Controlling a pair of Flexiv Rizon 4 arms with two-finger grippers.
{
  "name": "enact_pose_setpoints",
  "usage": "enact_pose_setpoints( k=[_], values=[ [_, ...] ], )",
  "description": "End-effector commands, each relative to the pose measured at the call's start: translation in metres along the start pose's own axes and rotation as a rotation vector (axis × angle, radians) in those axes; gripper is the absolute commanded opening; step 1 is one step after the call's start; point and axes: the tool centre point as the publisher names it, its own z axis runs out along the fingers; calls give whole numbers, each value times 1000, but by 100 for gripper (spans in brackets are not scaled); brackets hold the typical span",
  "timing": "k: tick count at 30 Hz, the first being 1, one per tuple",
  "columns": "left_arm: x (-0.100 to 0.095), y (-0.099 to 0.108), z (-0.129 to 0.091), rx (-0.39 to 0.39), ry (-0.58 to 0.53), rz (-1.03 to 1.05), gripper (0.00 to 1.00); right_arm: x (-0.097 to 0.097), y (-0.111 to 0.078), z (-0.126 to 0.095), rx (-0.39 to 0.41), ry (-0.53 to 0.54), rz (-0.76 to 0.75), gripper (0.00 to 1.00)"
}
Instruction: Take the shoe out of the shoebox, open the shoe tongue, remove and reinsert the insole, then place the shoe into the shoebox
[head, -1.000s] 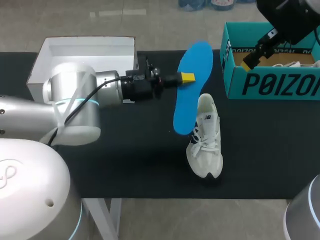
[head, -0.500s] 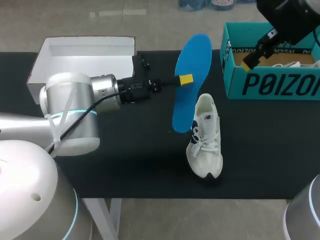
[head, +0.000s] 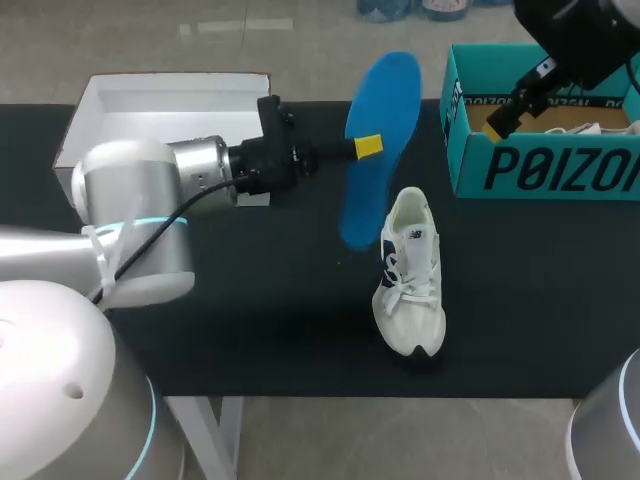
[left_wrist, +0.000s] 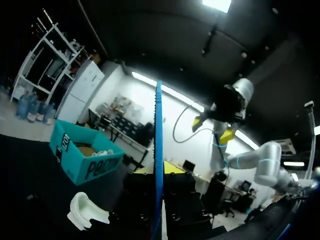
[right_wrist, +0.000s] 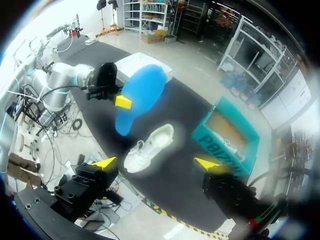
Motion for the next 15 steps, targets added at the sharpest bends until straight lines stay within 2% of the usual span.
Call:
enact_pose_setpoints(
  k=[1,4,8,9,15],
  values=[
    [15,-11,-35,101,83,583,0,0,3,1,6,1,1,100],
    [15,-17,-39,64,86,698,0,0,3,1,6,1,1,100],
    [17,-30,-32,-70,41,810,0,0,3,1,6,1,1,100],
    [16,-37,-28,-107,61,772,0,0,3,1,6,1,1,100],
    [16,-37,-28,-107,61,772,0,0,3,1,6,1,1,100]
  ],
)
